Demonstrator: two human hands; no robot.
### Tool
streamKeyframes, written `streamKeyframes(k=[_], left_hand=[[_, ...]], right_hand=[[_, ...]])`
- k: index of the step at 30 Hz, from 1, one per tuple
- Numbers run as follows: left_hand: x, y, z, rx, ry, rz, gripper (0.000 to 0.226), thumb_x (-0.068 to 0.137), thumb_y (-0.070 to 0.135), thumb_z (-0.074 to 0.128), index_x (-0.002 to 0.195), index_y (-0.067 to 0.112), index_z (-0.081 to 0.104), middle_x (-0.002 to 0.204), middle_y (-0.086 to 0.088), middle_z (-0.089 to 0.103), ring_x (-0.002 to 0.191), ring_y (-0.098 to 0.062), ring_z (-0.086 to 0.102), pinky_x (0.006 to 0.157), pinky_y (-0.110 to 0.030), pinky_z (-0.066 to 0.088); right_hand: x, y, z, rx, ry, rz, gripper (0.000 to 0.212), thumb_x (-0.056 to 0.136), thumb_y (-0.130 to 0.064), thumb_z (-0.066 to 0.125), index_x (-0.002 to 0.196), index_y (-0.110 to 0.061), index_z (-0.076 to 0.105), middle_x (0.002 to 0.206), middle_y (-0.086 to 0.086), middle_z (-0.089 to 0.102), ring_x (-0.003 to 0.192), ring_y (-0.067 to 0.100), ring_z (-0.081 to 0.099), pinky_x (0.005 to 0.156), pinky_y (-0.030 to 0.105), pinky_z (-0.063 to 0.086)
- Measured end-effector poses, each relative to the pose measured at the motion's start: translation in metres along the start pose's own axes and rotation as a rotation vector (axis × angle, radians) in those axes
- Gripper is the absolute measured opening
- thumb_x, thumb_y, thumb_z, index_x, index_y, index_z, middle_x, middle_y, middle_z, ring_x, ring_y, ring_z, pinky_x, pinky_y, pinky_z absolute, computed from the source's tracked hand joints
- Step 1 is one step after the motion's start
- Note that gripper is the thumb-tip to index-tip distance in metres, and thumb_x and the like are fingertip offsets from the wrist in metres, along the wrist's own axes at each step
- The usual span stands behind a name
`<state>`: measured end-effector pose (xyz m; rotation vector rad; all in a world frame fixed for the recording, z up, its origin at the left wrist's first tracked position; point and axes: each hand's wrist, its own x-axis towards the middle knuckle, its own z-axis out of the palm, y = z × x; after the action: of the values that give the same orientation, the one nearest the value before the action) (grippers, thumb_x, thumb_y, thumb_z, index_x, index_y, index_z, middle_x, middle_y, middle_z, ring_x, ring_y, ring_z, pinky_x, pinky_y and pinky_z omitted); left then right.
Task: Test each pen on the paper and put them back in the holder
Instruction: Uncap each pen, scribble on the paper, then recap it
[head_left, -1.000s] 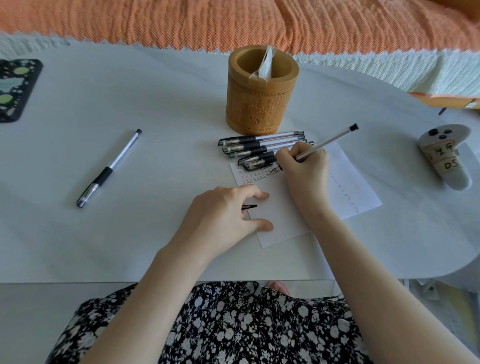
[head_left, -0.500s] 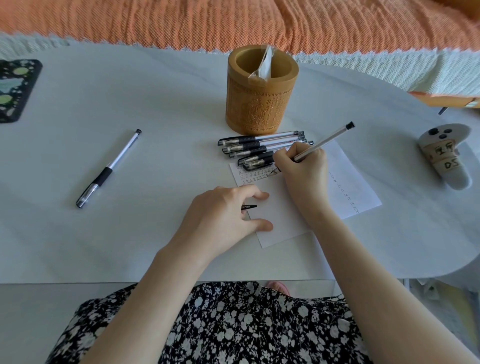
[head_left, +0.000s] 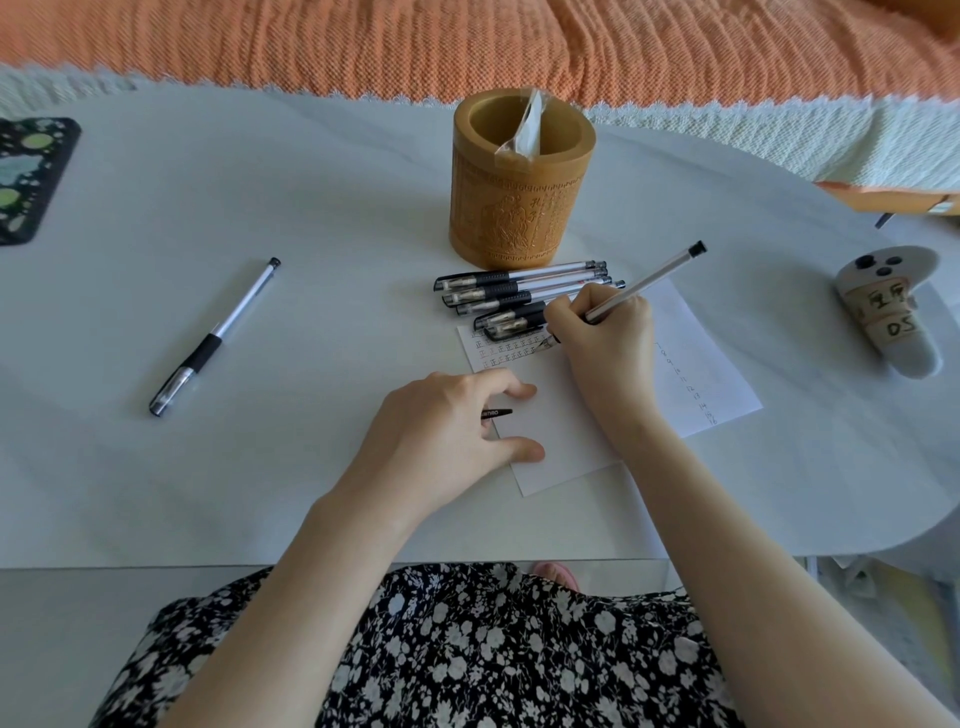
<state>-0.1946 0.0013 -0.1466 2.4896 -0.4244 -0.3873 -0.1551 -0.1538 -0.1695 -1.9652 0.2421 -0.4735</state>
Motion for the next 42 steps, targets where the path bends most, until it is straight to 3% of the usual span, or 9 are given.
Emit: streamKeyframes(k=[13, 24, 27, 29, 31, 33, 35, 38, 42], left_hand=[[0.000, 0.000, 0.000, -0.002, 0.007, -0.001, 0.049, 0.067, 0.060, 0.070, 0.112, 0.048, 0.056, 0.096, 0.008, 0.067, 0.089, -0.005, 0.063, 0.082, -0.024, 0.046], [-0.001, 0.002, -0.001, 0.003, 0.008, 0.007, 0.049, 0.067, 0.060, 0.069, 0.112, 0.048, 0.055, 0.097, 0.007, 0.067, 0.091, -0.005, 0.063, 0.084, -0.025, 0.047], [-0.001, 0.001, -0.001, 0.007, 0.009, 0.017, 0.049, 0.067, 0.060, 0.069, 0.112, 0.048, 0.055, 0.098, 0.008, 0.067, 0.090, -0.005, 0.062, 0.083, -0.024, 0.046], [-0.001, 0.000, -0.001, -0.006, 0.016, 0.030, 0.049, 0.067, 0.058, 0.070, 0.113, 0.047, 0.055, 0.094, 0.010, 0.063, 0.084, 0.000, 0.061, 0.080, -0.021, 0.046], [-0.002, -0.002, -0.001, -0.065, 0.051, 0.078, 0.046, 0.070, 0.054, 0.070, 0.113, 0.044, 0.054, 0.078, 0.016, 0.055, 0.069, 0.009, 0.054, 0.070, -0.016, 0.044], [-0.001, -0.003, -0.001, -0.169, 0.124, 0.129, 0.035, 0.079, 0.043, 0.064, 0.111, 0.036, 0.051, 0.063, 0.013, 0.044, 0.059, 0.003, 0.047, 0.058, -0.014, 0.036], [0.001, -0.004, -0.003, -0.353, 0.146, 0.117, 0.024, 0.090, 0.026, 0.052, 0.113, 0.027, 0.047, 0.065, 0.010, 0.043, 0.057, -0.004, 0.043, 0.055, -0.014, 0.033], [0.003, -0.005, -0.005, -0.505, 0.115, 0.133, 0.025, 0.097, 0.010, 0.036, 0.119, 0.019, 0.044, 0.079, 0.009, 0.051, 0.069, -0.001, 0.044, 0.066, -0.011, 0.034], [0.004, -0.005, -0.004, -0.547, 0.132, 0.200, 0.029, 0.096, 0.006, 0.042, 0.122, 0.019, 0.041, 0.086, 0.009, 0.060, 0.079, 0.002, 0.052, 0.077, -0.008, 0.037]], right_hand=[[0.002, -0.001, -0.001, 0.024, 0.003, -0.004, 0.041, 0.074, -0.001, 0.056, 0.054, -0.018, 0.025, 0.046, -0.010, 0.018, 0.049, 0.007, 0.018, 0.045, 0.019, 0.016], [0.002, -0.001, 0.000, 0.029, 0.005, 0.014, 0.039, 0.074, -0.001, 0.056, 0.054, -0.017, 0.026, 0.047, -0.009, 0.020, 0.049, 0.008, 0.020, 0.045, 0.018, 0.016], [0.002, -0.002, -0.002, 0.041, 0.005, 0.033, 0.034, 0.074, -0.001, 0.056, 0.055, -0.013, 0.030, 0.050, -0.001, 0.025, 0.051, 0.007, 0.022, 0.046, 0.019, 0.018], [0.004, -0.003, -0.005, 0.121, 0.030, 0.084, 0.030, 0.076, -0.004, 0.056, 0.055, -0.009, 0.035, 0.053, 0.007, 0.032, 0.053, 0.011, 0.030, 0.049, 0.023, 0.023], [0.007, -0.005, -0.011, 0.268, 0.057, 0.152, 0.036, 0.082, -0.008, 0.060, 0.053, -0.009, 0.038, 0.054, 0.011, 0.039, 0.048, 0.013, 0.036, 0.050, 0.024, 0.027], [0.010, -0.008, -0.018, 0.429, 0.020, 0.223, 0.041, 0.087, -0.018, 0.066, 0.055, -0.012, 0.040, 0.051, 0.004, 0.045, 0.042, 0.012, 0.033, 0.046, 0.022, 0.027], [0.012, -0.011, -0.022, 0.570, -0.071, 0.284, 0.032, 0.090, -0.026, 0.064, 0.067, -0.009, 0.048, 0.048, -0.006, 0.043, 0.042, 0.010, 0.031, 0.044, 0.020, 0.025], [0.013, -0.014, -0.028, 0.742, -0.198, 0.359, 0.026, 0.096, -0.020, 0.051, 0.076, -0.004, 0.059, 0.050, -0.001, 0.042, 0.045, 0.012, 0.036, 0.046, 0.021, 0.027], [0.007, -0.021, -0.034, 0.775, -0.313, 0.306, 0.018, 0.095, -0.009, 0.051, 0.076, -0.009, 0.052, 0.053, 0.000, 0.048, 0.048, 0.012, 0.042, 0.047, 0.020, 0.029]])
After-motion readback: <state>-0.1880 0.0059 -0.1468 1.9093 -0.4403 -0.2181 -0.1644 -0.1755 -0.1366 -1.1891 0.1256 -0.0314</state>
